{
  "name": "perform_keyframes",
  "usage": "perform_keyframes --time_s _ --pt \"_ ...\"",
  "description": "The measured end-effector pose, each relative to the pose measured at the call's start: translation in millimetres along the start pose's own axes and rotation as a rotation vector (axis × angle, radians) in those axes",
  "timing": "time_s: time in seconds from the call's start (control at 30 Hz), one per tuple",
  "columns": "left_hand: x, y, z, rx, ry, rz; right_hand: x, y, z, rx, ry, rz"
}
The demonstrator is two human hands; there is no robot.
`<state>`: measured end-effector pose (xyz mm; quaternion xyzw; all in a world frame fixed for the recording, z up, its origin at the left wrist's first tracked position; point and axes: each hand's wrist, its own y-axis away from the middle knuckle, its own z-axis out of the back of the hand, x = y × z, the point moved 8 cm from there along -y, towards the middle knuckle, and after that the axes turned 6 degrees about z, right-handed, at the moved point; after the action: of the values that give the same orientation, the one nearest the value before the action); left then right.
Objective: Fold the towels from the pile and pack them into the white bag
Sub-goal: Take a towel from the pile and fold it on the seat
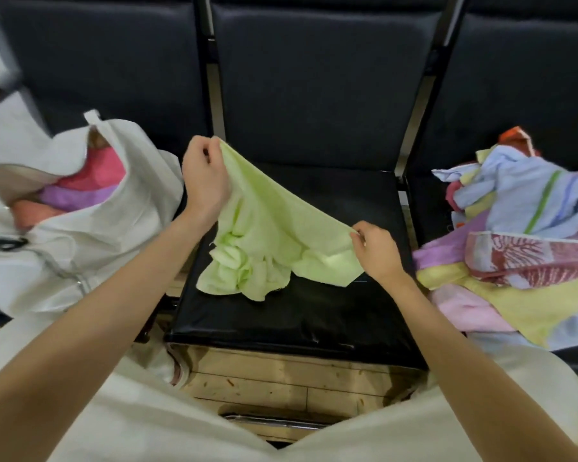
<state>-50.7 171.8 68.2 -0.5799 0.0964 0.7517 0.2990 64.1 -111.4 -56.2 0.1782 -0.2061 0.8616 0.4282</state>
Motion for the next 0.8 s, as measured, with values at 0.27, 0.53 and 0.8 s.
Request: perform_keyframes --time_s 0.27,0.53,0.8 --pt "-55.6 1.3 14.0 -0.004 0.369 0.047 9.7 -5.6 -16.5 -0.014 -0.201 -0.216" --pt "-43.0 -0.5 0.9 0.035 0.296 0.135 -11.2 2.0 -42.9 -0.05 -0.298 -0.412" --pt "4.3 -14.0 3.0 0.058 0.204 0.266 37.5 18.8 -75.5 0.161 -0.376 -0.139"
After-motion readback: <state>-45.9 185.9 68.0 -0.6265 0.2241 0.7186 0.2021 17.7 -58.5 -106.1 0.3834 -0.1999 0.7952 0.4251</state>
